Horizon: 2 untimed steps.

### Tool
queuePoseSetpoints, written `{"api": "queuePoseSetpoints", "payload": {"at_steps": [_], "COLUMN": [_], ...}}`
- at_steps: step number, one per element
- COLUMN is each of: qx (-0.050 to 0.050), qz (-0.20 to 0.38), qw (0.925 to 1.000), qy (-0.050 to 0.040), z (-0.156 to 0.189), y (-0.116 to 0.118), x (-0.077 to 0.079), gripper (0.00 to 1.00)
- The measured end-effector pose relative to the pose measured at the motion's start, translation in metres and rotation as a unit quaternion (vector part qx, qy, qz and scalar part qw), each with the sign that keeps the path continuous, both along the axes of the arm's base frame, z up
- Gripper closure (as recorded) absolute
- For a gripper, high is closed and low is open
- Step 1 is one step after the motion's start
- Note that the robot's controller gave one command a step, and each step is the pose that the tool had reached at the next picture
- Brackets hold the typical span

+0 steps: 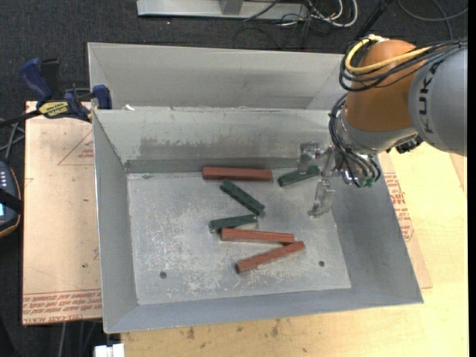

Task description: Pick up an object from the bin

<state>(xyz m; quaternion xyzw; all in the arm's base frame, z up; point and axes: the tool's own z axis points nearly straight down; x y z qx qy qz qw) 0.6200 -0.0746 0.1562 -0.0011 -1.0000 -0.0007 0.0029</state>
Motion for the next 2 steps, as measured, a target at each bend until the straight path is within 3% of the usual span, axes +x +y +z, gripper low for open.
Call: {"api": "queuePoseSetpoints", "payload": {"at_steps": [1, 2], "qx": [0.000, -0.001], "qz": [0.001, -0.015], "qw": [1.0000, 0.9999], "qy": [-0.0038, -0.0070], "z": [0.005, -0.055], "y": [0.000, 0.058], "x": [0.002, 0.005], "gripper": [0.00, 0.00]}}
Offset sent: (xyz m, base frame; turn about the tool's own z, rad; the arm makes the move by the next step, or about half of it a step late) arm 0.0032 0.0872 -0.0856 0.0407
